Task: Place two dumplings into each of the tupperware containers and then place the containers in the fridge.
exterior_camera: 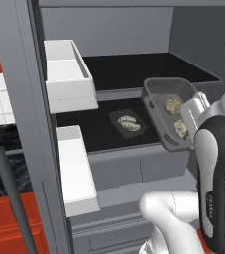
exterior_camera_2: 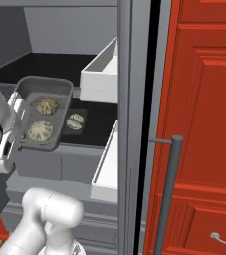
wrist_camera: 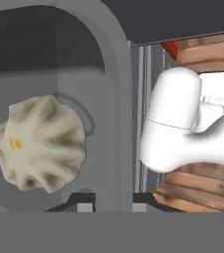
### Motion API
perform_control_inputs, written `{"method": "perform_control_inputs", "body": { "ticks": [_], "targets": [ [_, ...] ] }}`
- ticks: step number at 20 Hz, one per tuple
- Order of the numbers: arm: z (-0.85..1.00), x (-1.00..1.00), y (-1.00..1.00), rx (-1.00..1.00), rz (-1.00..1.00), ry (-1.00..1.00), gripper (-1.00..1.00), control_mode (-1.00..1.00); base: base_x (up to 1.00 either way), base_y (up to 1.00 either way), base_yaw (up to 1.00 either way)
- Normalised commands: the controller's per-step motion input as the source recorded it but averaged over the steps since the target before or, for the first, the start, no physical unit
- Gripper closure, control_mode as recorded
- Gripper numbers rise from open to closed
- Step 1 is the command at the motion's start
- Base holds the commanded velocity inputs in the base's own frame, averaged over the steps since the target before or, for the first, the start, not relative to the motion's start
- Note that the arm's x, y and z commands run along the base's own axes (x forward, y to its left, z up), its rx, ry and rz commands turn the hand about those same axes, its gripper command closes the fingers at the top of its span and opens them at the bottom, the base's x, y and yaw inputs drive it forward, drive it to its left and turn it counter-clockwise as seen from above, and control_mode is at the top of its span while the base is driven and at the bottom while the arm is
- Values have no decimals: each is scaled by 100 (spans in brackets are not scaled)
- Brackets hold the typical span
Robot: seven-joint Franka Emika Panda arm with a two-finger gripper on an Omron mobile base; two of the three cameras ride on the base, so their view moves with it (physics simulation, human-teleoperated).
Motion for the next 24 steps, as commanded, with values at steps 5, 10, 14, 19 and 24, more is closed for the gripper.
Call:
{"method": "perform_control_inputs", "body": {
  "ticks": [5,10,14,19,24],
  "targets": [
    [46,85,2,1,1,-10,100,-100,0,0,0],
    [22,81,0,1,0,-14,100,-100,0,0,0],
    [21,85,23,1,4,0,100,-100,0,0,0],
    [16,93,-3,5,13,0,100,-100,0,0,0],
    [7,94,2,3,8,0,100,-100,0,0,0]
  ]
}}
